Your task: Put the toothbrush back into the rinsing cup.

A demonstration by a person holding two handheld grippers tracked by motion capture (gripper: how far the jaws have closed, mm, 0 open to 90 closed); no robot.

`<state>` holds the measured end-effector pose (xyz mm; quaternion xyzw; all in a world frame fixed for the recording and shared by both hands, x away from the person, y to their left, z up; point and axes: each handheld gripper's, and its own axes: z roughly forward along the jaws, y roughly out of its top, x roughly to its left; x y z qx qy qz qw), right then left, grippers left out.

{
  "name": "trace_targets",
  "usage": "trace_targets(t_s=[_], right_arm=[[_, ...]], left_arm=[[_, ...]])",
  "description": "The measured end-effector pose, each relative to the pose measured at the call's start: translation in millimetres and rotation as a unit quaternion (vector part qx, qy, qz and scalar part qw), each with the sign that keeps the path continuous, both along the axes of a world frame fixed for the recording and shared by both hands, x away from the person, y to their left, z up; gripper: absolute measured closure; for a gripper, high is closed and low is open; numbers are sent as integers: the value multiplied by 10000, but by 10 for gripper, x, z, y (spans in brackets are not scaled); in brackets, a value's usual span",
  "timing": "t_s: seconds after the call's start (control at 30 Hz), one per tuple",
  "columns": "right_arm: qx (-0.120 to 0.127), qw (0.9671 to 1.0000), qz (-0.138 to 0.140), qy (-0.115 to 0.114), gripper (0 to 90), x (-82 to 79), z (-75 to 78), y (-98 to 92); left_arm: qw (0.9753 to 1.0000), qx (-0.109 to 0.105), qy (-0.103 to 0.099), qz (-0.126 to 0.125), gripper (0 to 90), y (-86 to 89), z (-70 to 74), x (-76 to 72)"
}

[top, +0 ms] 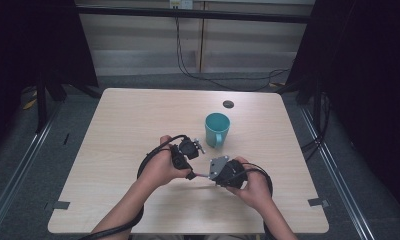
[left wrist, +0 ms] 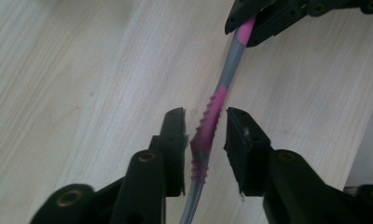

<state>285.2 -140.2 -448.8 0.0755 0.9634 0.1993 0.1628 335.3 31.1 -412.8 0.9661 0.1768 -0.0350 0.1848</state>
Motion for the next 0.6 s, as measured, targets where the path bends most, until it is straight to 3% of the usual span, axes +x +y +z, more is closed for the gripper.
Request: trace_targets(t_s=[0.07,0.3,0.43,0.47,0.6], right_arm=[[-62,10000,19,-15,816,-3,-2,6],[-141,9999,-92,6,816,0,-33,-40],[-139,9997,-176,38,816,4,-32,-64],[-141,9996,-251,58,816,6,-26,-88],[-115,9989,-444,77,816,14,-17,-170]], left_arm=[[9999,-53,-58,80,586,5,21,13],[9994,-220,-164,223,502,78,91,52],[9983,-374,-239,377,382,136,95,76],[9976,-475,-257,428,355,170,98,91],[9969,-547,-313,462,305,222,113,106]])
